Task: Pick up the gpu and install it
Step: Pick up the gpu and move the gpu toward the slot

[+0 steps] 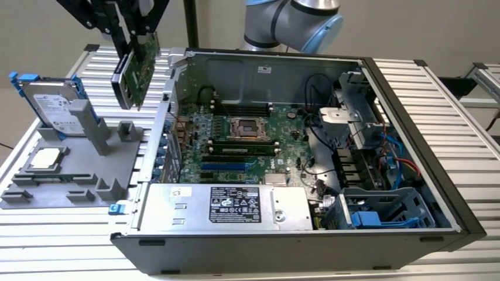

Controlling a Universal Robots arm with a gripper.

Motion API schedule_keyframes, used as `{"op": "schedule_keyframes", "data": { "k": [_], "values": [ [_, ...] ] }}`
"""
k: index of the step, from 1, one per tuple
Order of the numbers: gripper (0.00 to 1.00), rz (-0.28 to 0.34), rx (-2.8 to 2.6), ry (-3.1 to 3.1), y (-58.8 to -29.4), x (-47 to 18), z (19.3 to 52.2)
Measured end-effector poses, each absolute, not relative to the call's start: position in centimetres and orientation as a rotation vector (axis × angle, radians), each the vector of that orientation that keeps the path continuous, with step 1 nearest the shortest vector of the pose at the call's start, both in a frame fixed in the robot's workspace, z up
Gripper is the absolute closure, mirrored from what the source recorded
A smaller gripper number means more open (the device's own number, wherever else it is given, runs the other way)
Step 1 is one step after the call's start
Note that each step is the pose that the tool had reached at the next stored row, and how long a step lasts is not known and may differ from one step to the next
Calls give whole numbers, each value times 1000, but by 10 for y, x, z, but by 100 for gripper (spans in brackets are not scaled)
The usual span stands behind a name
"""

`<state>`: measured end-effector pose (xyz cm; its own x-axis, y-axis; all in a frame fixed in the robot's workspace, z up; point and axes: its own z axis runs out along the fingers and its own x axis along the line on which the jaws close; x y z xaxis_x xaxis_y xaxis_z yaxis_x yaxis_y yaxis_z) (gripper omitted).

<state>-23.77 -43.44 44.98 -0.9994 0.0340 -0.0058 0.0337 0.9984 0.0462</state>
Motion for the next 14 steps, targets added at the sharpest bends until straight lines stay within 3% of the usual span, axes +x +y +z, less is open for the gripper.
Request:
{"op": "schedule_keyframes", "data": {
  "k": [14],
  "values": [
    [100,72,53,3134,-434,-230,450]
  ]
}}
